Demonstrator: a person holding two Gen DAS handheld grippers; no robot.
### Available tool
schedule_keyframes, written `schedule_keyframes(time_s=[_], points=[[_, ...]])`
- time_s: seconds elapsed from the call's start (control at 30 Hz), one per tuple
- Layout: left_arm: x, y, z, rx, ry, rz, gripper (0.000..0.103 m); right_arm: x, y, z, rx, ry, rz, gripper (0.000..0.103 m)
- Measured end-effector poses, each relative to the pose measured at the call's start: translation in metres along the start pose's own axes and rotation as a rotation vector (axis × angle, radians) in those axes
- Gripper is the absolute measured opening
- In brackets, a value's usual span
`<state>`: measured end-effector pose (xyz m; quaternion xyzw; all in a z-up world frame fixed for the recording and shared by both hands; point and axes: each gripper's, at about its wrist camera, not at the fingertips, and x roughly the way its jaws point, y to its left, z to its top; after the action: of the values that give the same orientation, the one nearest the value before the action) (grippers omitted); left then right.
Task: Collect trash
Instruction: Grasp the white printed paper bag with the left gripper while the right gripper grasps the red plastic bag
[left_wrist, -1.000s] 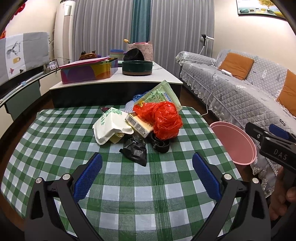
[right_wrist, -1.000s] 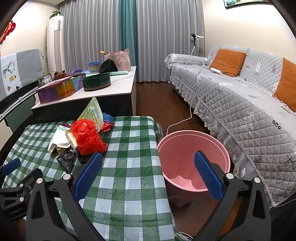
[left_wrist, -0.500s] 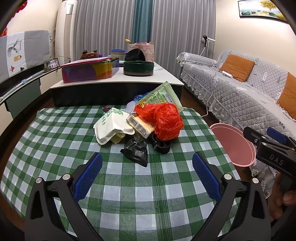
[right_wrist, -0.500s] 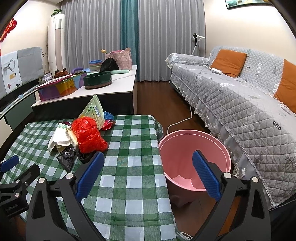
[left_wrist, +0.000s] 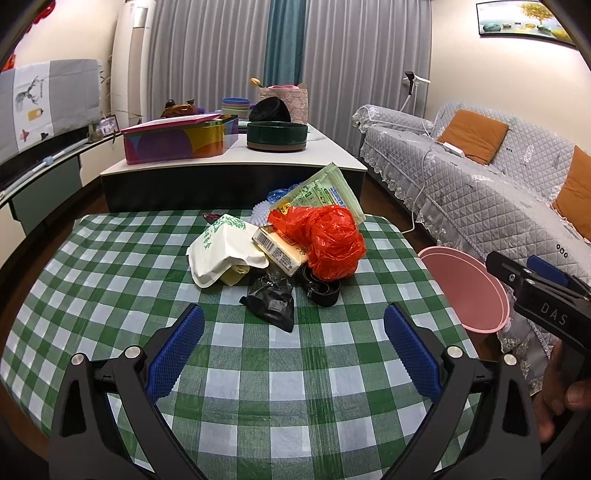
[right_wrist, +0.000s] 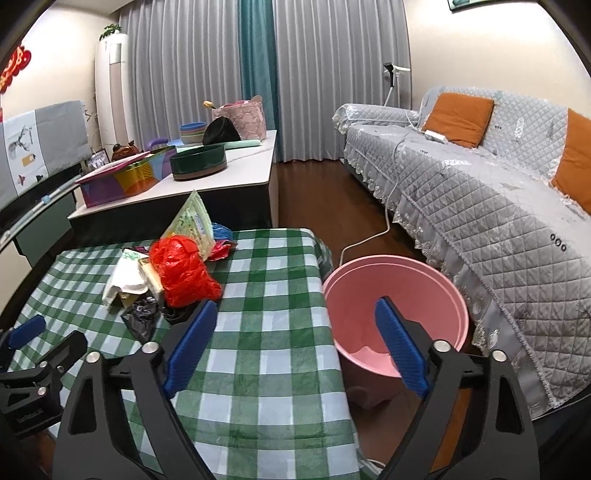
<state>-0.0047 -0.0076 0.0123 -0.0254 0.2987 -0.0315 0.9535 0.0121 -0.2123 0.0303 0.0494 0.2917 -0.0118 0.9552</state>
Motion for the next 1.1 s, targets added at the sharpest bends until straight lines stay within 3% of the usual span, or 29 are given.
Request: schedule_keyframes(time_s=[0.2,0.6,1.1], points=[[0.006,0.008,0.005,-0.041,0.0,0.011,0.09,0.002,0.007,0.005,0.012,0.001,0.072,0.075],[0.045,0.049,0.03,-0.131,-0.01,0.109,0.089,0.05,0.042,0.033,-0.001,0.021,0.185,0.076],[0.143,0.103,0.039,-0.312,0.151,0.112,0.09,0.137,0.08,0.024,-0.019,0.161,0.281,0.082]])
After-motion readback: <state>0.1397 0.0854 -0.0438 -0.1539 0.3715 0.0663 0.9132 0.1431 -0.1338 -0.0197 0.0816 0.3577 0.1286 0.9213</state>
